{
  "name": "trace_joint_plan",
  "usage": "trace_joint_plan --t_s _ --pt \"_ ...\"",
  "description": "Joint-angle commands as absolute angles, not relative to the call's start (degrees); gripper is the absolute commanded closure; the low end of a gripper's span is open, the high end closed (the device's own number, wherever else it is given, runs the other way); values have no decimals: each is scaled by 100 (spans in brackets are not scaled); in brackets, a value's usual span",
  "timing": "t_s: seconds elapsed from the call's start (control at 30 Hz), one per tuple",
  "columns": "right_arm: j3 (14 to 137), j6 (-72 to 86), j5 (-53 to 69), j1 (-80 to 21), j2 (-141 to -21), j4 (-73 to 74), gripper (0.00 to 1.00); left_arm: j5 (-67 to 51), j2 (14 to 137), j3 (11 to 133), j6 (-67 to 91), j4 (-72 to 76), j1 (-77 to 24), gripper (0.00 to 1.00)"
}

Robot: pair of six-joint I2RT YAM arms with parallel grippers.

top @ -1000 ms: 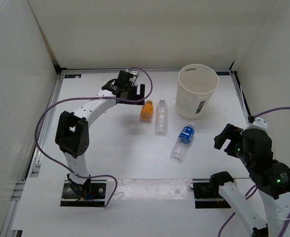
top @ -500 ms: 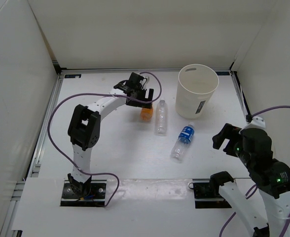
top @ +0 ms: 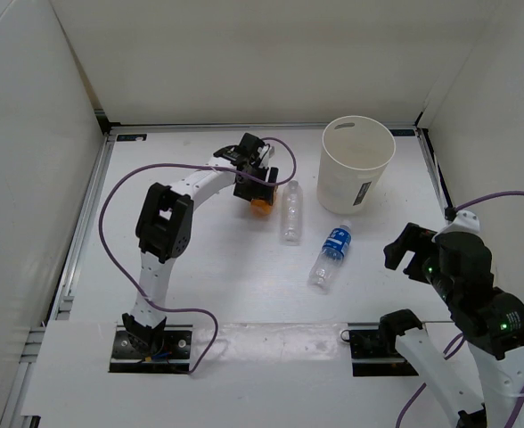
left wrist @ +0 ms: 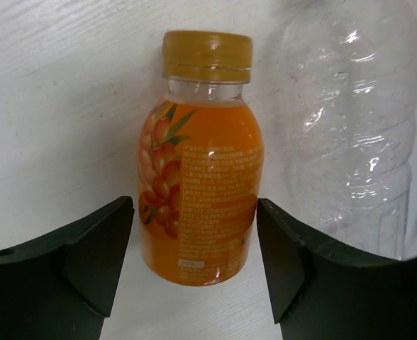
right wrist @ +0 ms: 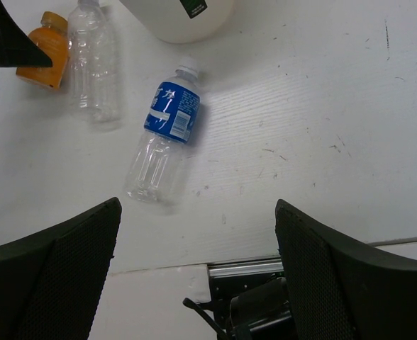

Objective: Put the plastic bottles in the bin

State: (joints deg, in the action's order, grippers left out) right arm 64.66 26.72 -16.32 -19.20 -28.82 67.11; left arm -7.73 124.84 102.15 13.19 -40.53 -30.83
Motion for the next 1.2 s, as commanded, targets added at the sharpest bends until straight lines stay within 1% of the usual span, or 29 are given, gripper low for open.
trace_joint_plan --t_s 0.0,0.07,0.23,0.27,0.4,0.47,0.5,0.53,0.57,0.63,0.67,0.83,0.9,1.07,1.17 --pt "6416 2619 -1626 -1934 -2795 6486 10 -975 12542 10467 1204 -4306 -3050 20" --pt "6425 2619 -1626 -1942 -2795 6495 10 -1002 12594 10485 1204 -4333 -3041 24" --pt "6416 2628 -1635 -1942 -2777 6486 10 -1221 12683 10503 1266 -4324 -2962 31" --pt "6433 2628 -1643 -1934 -2786 6495 10 -1256 12683 10503 1248 -4333 -2962 31" --pt "6434 2645 -1635 -1951 -2786 6495 10 -1371 12674 10503 1178 -4386 -2962 39" --pt "6433 2628 -1644 -1934 -2769 6495 10 -1467 12691 10494 1143 -4386 -2953 40" --pt "6416 2619 -1635 -1942 -2777 6486 10 -1546 12691 10503 1143 -4403 -2944 42" --pt "6407 2610 -1643 -1942 -2769 6495 10 -1582 12648 10451 1134 -4386 -2936 47" --pt "6407 2628 -1635 -1942 -2760 6495 10 -1591 12613 10407 1142 -4351 -2927 50" --pt "6416 2628 -1635 -1942 -2768 6504 10 -1591 12438 10223 1178 -4246 -2874 52" --pt "6407 2628 -1643 -1942 -2760 6495 10 -1634 12384 10135 1195 -4176 -2865 53" --pt "6416 2619 -1643 -1907 -2751 6495 10 -1714 12051 10090 1230 -4175 -2830 59" --pt "6425 2645 -1644 -1916 -2733 6495 10 -1714 11927 10107 1257 -4175 -2830 59" --pt "6416 2628 -1643 -1890 -2742 6495 10 -1679 11506 10046 1371 -4052 -2821 64" --pt "6416 2619 -1661 -1890 -2725 6495 10 -1714 11242 10002 1424 -4034 -2830 65"
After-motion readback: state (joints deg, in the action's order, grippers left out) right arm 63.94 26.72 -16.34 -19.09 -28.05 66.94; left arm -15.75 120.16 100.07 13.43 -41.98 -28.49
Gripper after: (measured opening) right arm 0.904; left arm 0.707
